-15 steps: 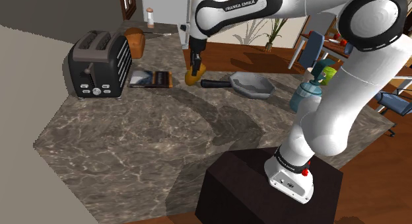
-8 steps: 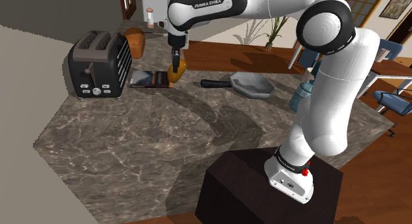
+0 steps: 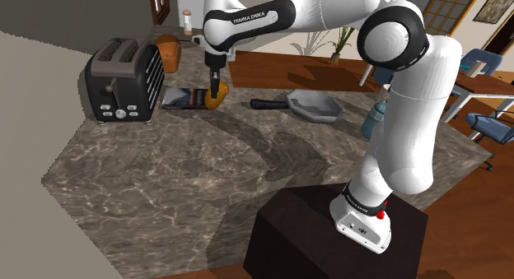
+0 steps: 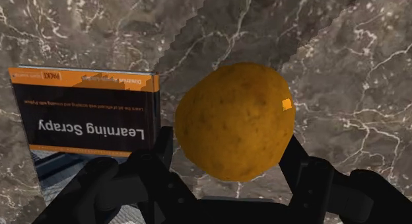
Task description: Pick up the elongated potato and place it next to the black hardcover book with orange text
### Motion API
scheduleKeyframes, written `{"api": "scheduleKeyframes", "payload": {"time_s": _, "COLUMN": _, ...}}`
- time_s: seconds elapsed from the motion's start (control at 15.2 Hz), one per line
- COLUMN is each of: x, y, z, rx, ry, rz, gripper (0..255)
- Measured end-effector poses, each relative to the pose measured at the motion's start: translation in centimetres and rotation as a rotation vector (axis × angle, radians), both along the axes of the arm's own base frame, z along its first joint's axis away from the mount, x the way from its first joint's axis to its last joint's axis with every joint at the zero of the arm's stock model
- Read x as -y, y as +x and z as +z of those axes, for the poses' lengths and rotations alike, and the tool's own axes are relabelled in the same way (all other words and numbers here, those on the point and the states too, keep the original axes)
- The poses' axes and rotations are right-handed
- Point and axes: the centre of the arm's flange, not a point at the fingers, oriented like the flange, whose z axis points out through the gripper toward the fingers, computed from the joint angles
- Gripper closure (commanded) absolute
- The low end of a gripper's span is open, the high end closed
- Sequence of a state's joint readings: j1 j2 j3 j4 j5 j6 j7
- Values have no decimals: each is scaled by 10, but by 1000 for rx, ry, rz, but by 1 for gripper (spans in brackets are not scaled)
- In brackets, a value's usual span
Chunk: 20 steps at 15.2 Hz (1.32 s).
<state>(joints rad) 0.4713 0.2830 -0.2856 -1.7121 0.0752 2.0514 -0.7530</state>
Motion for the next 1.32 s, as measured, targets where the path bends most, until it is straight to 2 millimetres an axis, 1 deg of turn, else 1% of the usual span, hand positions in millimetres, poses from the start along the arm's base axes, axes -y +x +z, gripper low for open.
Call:
{"api": "scheduleKeyframes", "payload": {"time_s": 0.59, "x": 2, "y": -1, "z": -48, "rx": 0, "ry": 0, "rz": 0, "gripper": 255}}
{"api": "scheduleKeyframes", "payload": {"time_s": 0.79, "x": 3, "y": 2, "z": -56, "rx": 11, "ry": 3, "rz": -2, "gripper": 255}}
{"api": "scheduleKeyframes", "payload": {"time_s": 1.06, "x": 2, "y": 2, "z": -78, "rx": 15, "ry": 3, "rz": -3, "gripper": 255}}
{"api": "scheduleKeyframes", "payload": {"time_s": 1.32, "x": 3, "y": 2, "z": -83, "rx": 20, "ry": 3, "rz": -4, "gripper": 255}}
